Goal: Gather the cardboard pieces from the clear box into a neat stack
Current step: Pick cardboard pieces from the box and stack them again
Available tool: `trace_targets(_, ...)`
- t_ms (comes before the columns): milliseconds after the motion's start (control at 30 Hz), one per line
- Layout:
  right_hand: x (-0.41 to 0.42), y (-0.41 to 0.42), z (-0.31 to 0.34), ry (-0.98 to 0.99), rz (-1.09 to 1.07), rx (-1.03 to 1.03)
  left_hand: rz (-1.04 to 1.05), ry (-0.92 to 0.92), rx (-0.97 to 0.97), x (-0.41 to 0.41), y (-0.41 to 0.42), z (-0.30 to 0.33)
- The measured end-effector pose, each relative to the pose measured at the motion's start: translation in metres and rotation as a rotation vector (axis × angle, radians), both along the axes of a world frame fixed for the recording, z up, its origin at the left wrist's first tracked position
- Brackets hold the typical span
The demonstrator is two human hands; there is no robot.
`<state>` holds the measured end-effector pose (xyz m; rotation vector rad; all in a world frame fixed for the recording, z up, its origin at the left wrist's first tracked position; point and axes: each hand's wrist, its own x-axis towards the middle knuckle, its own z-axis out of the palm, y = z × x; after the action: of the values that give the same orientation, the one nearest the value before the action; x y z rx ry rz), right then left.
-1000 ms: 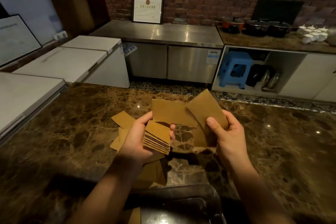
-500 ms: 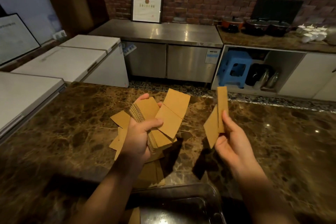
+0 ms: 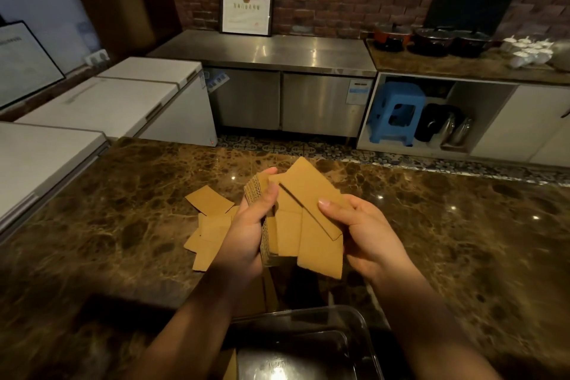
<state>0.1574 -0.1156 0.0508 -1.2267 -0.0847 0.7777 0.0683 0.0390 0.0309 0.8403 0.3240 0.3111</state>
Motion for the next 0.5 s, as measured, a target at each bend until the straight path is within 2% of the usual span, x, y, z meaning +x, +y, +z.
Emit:
trace_targets(200, -0.005, 0.005, -0.003, -0.075, 0.009, -0.033, 0.072, 0.016, 0.009, 0.005, -0.002, -0.008)
trace_targets(333, 0.001, -0.006, -0.003, -0.219, -0.074, -0.003, 0.065, -0.046, -0.208, 0.004, 0.004, -0.009)
trace_targets(433, 0.003, -0.009, -0.003, -0.383, -0.144, 0.031, -0.03, 0.08, -0.251, 0.001, 0.006, -0.003)
trace_targets(500, 0.002, -0.005, -0.002, -0.308, -0.172, 0.128, -0.111, 0.143, -0.219, 0.0, 0.006, 0.0)
